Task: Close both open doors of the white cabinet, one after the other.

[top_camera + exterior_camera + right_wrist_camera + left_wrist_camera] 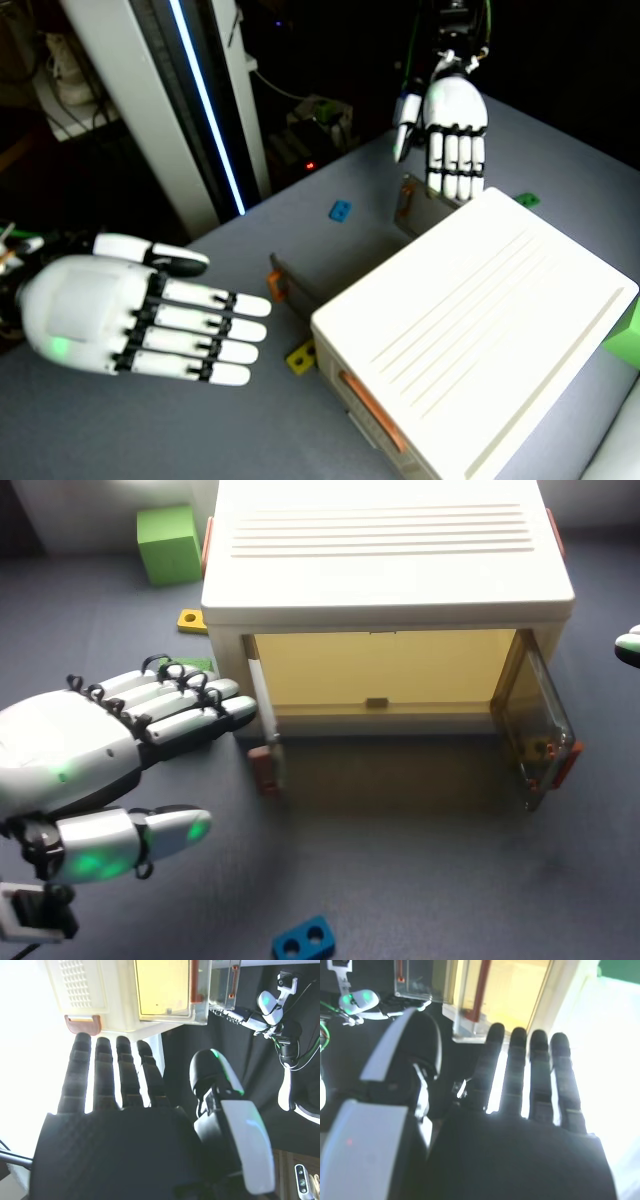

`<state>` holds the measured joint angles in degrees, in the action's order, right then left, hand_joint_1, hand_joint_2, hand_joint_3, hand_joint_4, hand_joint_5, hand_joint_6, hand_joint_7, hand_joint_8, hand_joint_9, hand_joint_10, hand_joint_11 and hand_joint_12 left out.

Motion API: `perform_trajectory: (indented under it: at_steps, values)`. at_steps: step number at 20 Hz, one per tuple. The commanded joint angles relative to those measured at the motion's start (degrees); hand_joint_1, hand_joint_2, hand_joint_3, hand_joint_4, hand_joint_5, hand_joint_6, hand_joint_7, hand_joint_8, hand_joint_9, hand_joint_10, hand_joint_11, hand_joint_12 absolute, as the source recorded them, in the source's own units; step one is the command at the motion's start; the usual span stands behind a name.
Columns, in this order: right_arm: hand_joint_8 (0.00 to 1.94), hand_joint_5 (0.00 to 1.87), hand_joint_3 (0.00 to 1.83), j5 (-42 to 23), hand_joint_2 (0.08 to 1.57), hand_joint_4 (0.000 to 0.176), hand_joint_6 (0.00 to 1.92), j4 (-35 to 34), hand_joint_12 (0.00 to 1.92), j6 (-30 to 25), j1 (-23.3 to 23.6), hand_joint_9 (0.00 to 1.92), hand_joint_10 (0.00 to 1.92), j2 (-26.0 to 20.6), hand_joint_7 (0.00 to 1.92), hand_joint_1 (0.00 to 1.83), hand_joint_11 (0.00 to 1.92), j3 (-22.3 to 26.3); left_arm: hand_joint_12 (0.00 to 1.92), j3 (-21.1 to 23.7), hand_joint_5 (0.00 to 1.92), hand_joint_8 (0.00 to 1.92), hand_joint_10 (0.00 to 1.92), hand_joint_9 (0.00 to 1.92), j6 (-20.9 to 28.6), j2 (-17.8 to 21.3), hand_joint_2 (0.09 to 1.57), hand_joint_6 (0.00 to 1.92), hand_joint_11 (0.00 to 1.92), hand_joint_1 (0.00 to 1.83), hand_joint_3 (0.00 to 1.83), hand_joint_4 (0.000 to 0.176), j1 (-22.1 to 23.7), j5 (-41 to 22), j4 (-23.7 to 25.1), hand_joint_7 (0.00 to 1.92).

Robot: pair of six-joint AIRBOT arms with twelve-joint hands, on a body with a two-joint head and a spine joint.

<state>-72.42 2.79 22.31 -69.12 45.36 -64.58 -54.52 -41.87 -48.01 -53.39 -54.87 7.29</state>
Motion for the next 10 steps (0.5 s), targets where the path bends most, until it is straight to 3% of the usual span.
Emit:
perform_trajectory:
  at_steps: [1, 4, 6, 10]
  values:
    - [0.0, 0.12, 0.0, -6.38, 1.46, 0.01, 0.0, -2.08, 0.0, -0.5, 0.41, 0.04, 0.0, 0.05, 0.1, 0.15, 0.07, -0.36, 0.13, -0.32, 0.07, 0.0, 0.0, 0.04, 0.26, -0.2, 1.46, 0.0, 0.0, 0.07, 0.0, 0.0, 0.97, -6.25, -0.15, 0.03]
    - [0.0, 0.11, 0.0, -6.38, 1.46, 0.02, 0.0, -2.08, 0.0, -0.56, 0.41, 0.04, 0.0, 0.05, 0.09, 0.13, 0.07, -0.44, 0.05, -0.81, 0.03, 0.0, 0.0, 0.0, 0.25, -1.02, 1.47, 0.0, 0.0, 0.02, 0.0, 0.0, 1.84, -6.02, 0.03, 0.0]
    - [0.0, 0.12, 0.0, -6.38, 1.46, 0.0, 0.0, -2.08, 0.0, -0.61, 0.41, 0.03, 0.0, 0.05, 0.1, 0.17, 0.07, -0.44, 0.05, -0.99, 0.03, 0.0, 0.0, 0.0, 0.25, -1.34, 1.47, 0.0, 0.0, 0.0, 0.0, 0.0, 2.13, -5.95, 0.09, 0.01]
    - [0.0, 0.13, 0.0, -6.38, 1.47, 0.0, 0.0, -2.08, 0.0, -0.82, 0.41, 0.04, 0.0, 0.05, 0.1, 0.16, 0.07, -0.44, 0.0, -1.34, 0.02, 0.0, 0.0, 0.0, 0.24, -1.91, 1.47, 0.0, 0.0, 0.0, 0.0, 0.0, 2.71, -5.91, 0.09, 0.0]
